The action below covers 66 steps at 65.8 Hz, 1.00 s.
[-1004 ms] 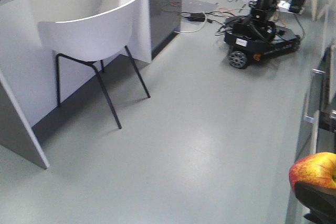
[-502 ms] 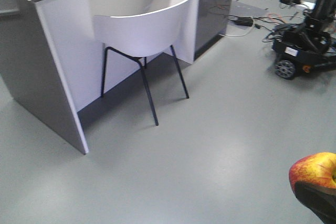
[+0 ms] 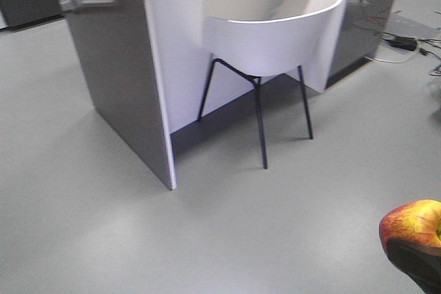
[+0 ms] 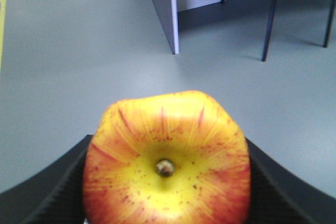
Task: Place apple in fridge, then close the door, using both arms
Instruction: 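Drive the base away from the countertop holding the apple, then drive the base toward the open white refrigerator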
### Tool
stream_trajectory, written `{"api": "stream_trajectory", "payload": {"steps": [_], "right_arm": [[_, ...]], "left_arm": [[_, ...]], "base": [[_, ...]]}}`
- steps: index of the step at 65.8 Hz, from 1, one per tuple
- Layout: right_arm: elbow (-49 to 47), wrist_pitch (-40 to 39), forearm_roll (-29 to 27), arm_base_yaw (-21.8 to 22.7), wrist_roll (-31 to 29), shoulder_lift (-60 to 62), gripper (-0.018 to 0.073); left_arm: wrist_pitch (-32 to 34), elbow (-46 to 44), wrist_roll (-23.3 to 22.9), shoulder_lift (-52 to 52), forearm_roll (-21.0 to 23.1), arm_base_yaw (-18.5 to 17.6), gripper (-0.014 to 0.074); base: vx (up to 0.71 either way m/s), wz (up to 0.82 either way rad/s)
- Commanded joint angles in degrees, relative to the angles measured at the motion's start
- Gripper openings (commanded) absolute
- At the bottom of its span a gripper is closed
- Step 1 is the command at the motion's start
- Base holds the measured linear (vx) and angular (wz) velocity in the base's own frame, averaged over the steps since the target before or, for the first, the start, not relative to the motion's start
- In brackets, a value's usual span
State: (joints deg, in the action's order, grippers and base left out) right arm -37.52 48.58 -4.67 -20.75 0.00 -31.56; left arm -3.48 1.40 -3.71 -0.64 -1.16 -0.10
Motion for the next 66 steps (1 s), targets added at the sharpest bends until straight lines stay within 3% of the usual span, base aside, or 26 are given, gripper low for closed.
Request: {"api": "stream_trajectory", "payload": {"steps": [1, 66], "right_arm": [[-1.44, -3.77, -0.13, 0.10, 0.00, -0.12, 0.0344], [-1.44, -3.77, -0.13, 0.10, 0.00, -0.12, 0.0344]], "left_arm": [[4.04, 1.62, 0.01, -0.96, 0.02, 0.13, -0.0006], [4.04, 1.62, 0.01, -0.96, 0.02, 0.13, -0.0006]], "base": [[0.01, 0.42], [0.03, 0.41]]}}
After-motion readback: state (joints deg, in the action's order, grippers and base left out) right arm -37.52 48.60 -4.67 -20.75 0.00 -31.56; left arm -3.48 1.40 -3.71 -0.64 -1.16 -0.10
